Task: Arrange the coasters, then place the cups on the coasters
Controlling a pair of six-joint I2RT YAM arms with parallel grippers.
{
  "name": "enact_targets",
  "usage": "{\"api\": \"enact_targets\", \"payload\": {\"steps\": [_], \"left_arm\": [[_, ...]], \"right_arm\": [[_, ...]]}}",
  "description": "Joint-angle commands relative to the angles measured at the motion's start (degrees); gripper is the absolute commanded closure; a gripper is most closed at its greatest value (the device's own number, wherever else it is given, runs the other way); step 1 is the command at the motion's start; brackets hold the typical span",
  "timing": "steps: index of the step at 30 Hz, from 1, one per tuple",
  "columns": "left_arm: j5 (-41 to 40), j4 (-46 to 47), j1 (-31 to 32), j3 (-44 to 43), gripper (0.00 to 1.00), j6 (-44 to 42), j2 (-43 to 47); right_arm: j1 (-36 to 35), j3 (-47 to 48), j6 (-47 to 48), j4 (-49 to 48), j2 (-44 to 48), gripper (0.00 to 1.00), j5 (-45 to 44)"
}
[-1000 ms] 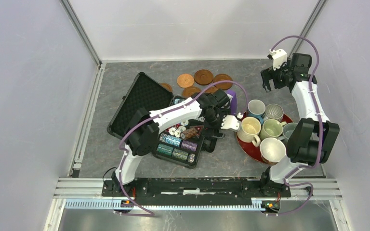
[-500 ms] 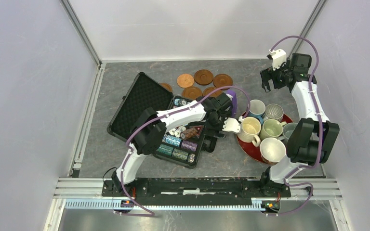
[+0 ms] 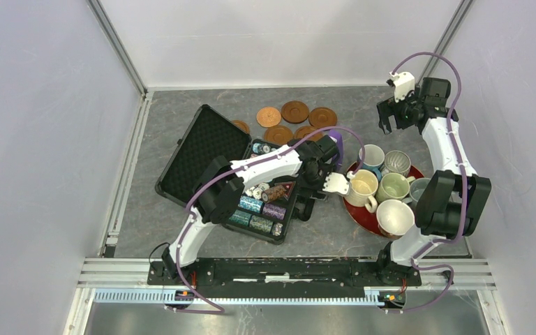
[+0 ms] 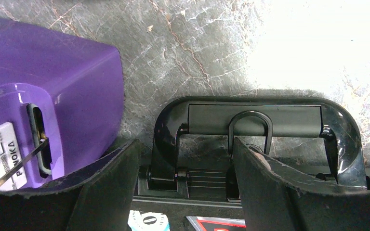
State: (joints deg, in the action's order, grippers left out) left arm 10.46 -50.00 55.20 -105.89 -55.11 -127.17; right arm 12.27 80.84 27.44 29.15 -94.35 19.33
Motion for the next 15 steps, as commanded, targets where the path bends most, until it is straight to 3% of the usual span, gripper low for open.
{"api": "enact_targets", "payload": {"steps": [1, 7, 15], "left_arm": [[-14.03, -10.16, -5.99, 0.03, 0.25, -7.74, -3.86], [-15.65, -14.33, -9.75, 1.57, 0.28, -8.09, -3.32], [-17.78, -14.34, -14.32, 10.92, 0.26, -11.92, 2.72]], "right_arm": [[0.21, 0.64, -0.46, -2.43, -0.34, 0.02, 0.89], [0.24, 0.90, 0.07, -2.24, -0.63, 0.02, 0.81], [0.38, 0.13, -0.17, -2.82, -0.58, 0.02, 0.73]]}}
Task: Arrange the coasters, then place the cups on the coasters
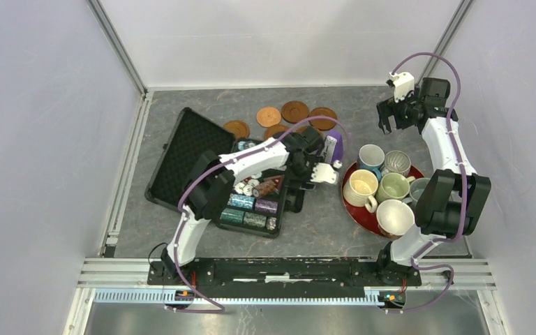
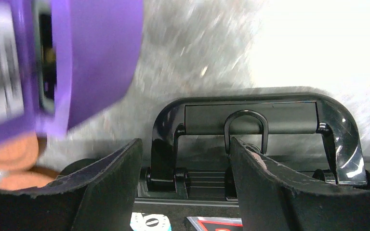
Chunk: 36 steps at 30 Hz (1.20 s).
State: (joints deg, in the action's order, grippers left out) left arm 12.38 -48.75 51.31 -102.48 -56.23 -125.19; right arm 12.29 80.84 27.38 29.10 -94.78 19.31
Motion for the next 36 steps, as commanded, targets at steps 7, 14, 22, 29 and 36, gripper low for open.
{"api": "enact_targets", "payload": {"steps": [7, 14, 22, 29, 36], "left_arm": [[-20.46, -16.29, -15.09, 12.07, 0.22, -12.57, 4.14], [-20.69, -16.20, -19.99, 22.61, 0.16, -17.20, 10.66], [-22.94, -15.23, -25.94, 34.84, 0.11, -23.69, 18.41], [-23.72, -15.69, -29.35, 38.40, 0.08, -26.64, 21.73], [-14.01, -20.93, -29.69, 27.51, 0.06, -19.44, 22.12]], "right_arm": [[0.31, 0.11, -0.92, -3.17, -0.39, 0.02, 1.20], [0.28, 0.54, -0.83, -3.17, -0.75, 0.02, 1.29], [0.28, 1.25, -0.65, -2.69, -1.40, 0.02, 1.73], [0.34, 1.54, -0.92, -2.38, -1.95, 0.02, 3.14], [0.00, 3.01, 0.02, -0.69, -1.35, 0.02, 8.38]]}}
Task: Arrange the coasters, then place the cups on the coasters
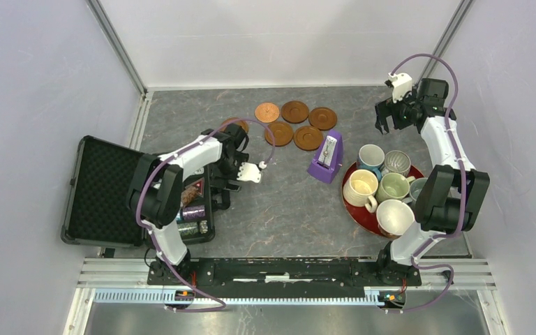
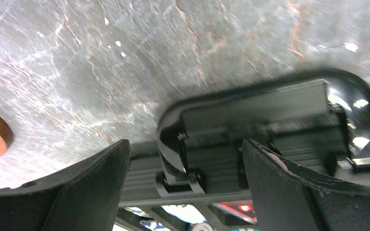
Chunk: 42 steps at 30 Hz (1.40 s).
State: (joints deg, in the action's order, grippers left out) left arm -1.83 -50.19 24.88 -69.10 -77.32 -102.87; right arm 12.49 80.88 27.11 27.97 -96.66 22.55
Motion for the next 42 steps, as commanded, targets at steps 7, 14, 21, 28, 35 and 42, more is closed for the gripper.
{"api": "enact_targets", "payload": {"steps": [7, 14, 21, 28, 35, 42], "left_arm": [[15.82, -23.93, -3.17, -24.85, 0.00, 14.02, -2.84], [24.27, -13.82, -3.35, -26.32, 0.00, 29.05, 1.00], [28.82, -8.21, -5.65, -27.26, 0.00, 44.39, 1.71], [30.83, -2.73, -11.38, -30.19, 0.00, 57.06, 1.87], [30.31, -1.55, -14.99, -29.85, 0.00, 59.05, 2.94], [30.30, 0.17, -15.22, -28.07, 0.00, 60.18, 3.99]], "right_arm": [[-4.24, 2.98, 5.68, 4.36, 4.06, 0.02, 12.39], [-9.72, -1.87, 17.64, 8.70, 15.97, 0.02, 21.56], [-28.09, -4.93, 31.75, 11.59, 22.82, 0.02, 15.94], [-47.08, -9.80, 40.84, 11.68, 17.28, 0.15, -1.15], [-54.09, -12.37, 40.66, 8.82, 7.03, 0.37, -14.81], [-54.18, -16.68, 40.96, 3.00, -0.76, 0.46, -26.98]]}}
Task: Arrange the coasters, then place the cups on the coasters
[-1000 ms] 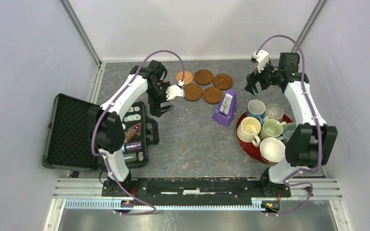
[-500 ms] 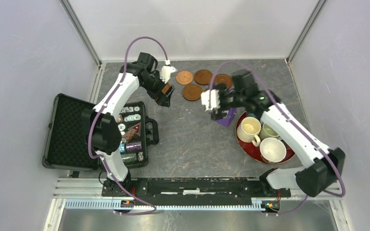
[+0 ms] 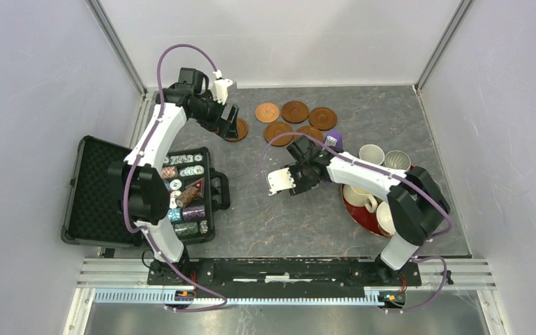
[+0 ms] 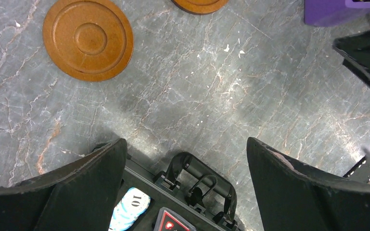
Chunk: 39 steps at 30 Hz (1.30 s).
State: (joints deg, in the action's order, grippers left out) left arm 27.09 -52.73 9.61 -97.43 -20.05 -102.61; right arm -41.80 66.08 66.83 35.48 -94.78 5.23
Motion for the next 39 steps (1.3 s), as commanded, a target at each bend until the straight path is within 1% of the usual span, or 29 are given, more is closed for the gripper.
{"api": "enact_targets", "payload": {"steps": [1, 4, 8, 18, 25, 28, 34, 37, 39], "left_arm": [[1.33, 2.76, 0.06, 0.22, 0.00, 2.99, 3.66], [1.01, 2.81, 0.06, -0.12, 0.00, 2.75, 3.38], [0.68, 2.81, 0.01, -0.64, 0.00, 2.67, 2.72], [0.22, 3.31, -0.03, -1.63, 0.00, 3.01, 0.05], [-0.55, 3.31, -0.03, -2.78, 0.00, 3.71, -2.82], [-1.05, 3.35, -0.03, -4.67, 0.00, 4.30, -5.18], [-1.92, 4.40, -0.03, -11.59, 0.00, 6.79, -11.85], [-3.73, 5.77, 0.06, -17.10, 0.00, 8.94, -16.78], [-5.23, 6.03, 0.47, -21.75, 0.00, 10.06, -20.39]], "right_arm": [[0.33, -2.36, 1.27, -5.15, -3.35, 0.46, -10.92], [1.72, -3.56, 1.51, -6.66, -4.80, 0.46, -13.25], [5.50, -3.11, 1.48, -8.22, -6.43, 0.46, -16.15], [17.14, 3.64, 1.54, -8.58, -12.57, 0.47, -18.39], [25.46, 13.03, 0.61, -10.42, -19.49, 0.43, -18.31], [28.36, 17.83, -0.64, -11.19, -23.21, 0.42, -18.25], [32.29, 27.86, -3.68, -11.78, -29.72, 0.42, -18.96], [32.81, 30.89, -6.90, -12.80, -30.98, 0.40, -18.52], [32.73, 33.20, -10.47, -12.68, -31.04, 0.36, -16.85]]}}
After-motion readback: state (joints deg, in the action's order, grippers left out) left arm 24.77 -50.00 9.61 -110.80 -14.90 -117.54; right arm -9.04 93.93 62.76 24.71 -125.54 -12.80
